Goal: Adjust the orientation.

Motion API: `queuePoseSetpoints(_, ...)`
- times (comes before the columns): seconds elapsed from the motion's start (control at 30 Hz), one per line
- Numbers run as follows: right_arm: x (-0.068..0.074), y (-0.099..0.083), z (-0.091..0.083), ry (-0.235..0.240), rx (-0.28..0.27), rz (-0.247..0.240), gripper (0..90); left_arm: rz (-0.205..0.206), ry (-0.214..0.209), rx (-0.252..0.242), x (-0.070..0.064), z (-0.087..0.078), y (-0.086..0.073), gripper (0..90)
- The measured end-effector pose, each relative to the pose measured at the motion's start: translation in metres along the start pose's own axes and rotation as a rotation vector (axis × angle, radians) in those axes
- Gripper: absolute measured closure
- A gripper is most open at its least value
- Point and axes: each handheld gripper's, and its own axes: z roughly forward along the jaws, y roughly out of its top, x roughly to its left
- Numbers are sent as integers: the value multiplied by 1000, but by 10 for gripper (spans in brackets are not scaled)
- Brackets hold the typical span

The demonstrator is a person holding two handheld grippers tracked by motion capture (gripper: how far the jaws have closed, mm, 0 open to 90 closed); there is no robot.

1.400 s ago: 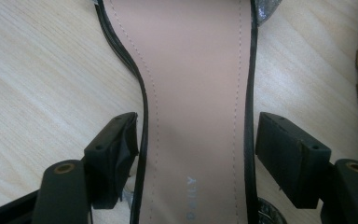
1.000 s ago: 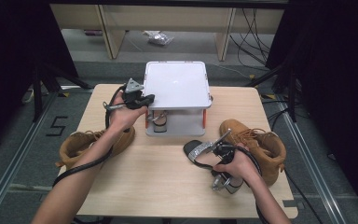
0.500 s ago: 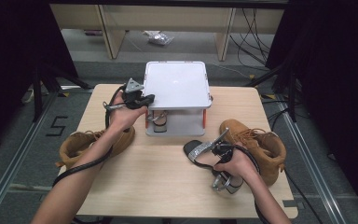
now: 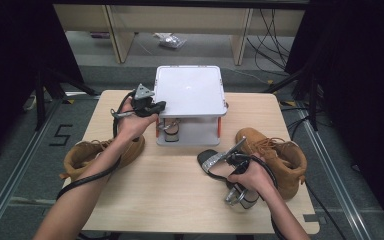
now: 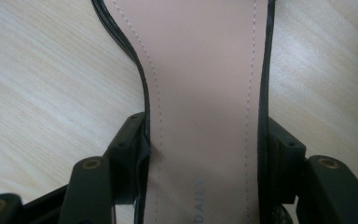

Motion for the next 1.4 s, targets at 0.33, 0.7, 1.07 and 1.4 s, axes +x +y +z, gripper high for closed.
queuePoseSetpoints(0.33, 1, -5, 0, 18, -43, 41, 433, 4, 0, 3, 0, 0, 0, 895)
queuePoseSetpoints(0.7, 5, -11, -5, 20, -110, 92, 434, 6, 1, 2, 0, 0, 0, 895)
queuePoseSetpoints(1.07, 7, -2, -15, 18, -178, 140, 433, 6, 0, 3, 0, 0, 1, 895)
queuePoseSetpoints(1.4, 13, 36, -22, 44, -268, 227, 433, 6, -3, 3, 0, 0, 0, 895)
